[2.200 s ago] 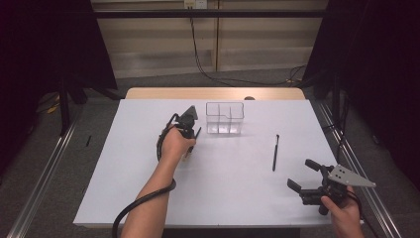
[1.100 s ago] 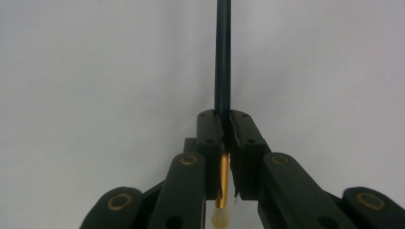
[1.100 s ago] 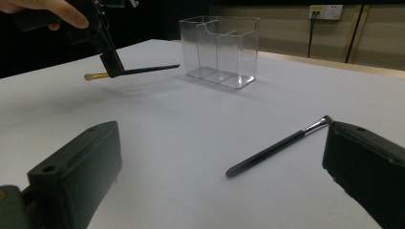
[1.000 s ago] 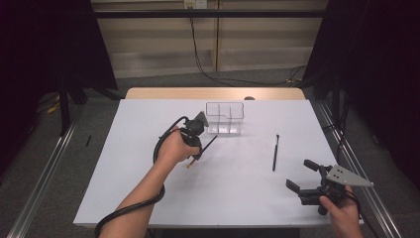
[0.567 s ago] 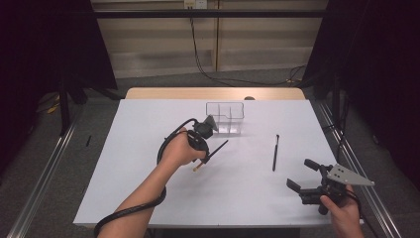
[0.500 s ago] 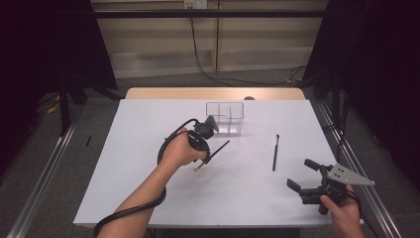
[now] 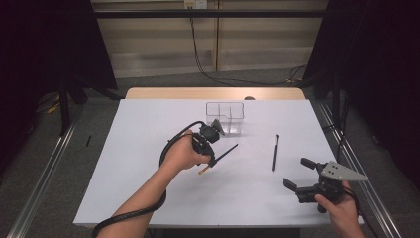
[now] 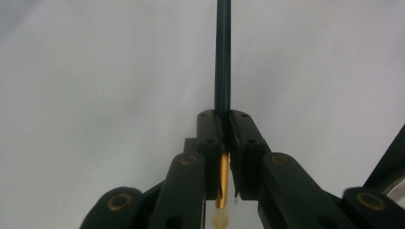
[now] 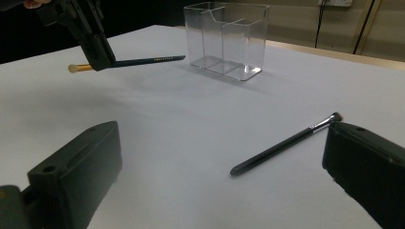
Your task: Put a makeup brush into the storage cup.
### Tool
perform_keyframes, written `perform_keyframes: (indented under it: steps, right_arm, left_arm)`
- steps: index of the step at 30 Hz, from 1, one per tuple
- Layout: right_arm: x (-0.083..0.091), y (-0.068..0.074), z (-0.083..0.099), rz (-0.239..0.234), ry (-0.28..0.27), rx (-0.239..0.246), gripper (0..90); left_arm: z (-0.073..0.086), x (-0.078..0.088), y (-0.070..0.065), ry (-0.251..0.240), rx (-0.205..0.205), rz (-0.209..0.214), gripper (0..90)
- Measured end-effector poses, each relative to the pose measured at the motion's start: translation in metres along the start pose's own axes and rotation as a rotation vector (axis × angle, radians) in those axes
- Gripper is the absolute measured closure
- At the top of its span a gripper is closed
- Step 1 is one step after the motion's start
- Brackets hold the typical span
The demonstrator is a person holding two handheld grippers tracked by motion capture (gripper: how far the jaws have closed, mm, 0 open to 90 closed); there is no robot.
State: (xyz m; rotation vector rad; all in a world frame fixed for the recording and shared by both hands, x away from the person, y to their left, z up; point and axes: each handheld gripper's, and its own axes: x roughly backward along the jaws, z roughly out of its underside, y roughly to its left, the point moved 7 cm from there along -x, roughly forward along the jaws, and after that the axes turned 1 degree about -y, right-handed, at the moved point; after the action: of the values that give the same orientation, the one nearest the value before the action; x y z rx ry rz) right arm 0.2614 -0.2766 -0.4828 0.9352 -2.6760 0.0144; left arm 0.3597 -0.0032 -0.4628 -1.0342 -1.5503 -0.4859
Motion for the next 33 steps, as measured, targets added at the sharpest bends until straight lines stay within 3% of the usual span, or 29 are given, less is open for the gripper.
perform_keyframes:
  steps: [13,22,33]
  right_arm:
    - [-0.007,0.0,-0.011,-0.015,0.043,0.034,0.0]
    - [-0.021,0.003,-0.021,-0.054,0.095,0.056,0.0]
    - [-0.041,0.01,-0.044,-0.084,0.018,0.037,0.0]
  left_arm:
    - [-0.002,0.001,-0.009,0.002,-0.029,0.007,83.8]
    - [-0.001,0.001,-0.011,0.005,-0.043,0.015,83.8]
    - [-0.004,0.002,-0.015,-0.008,-0.043,0.033,83.7]
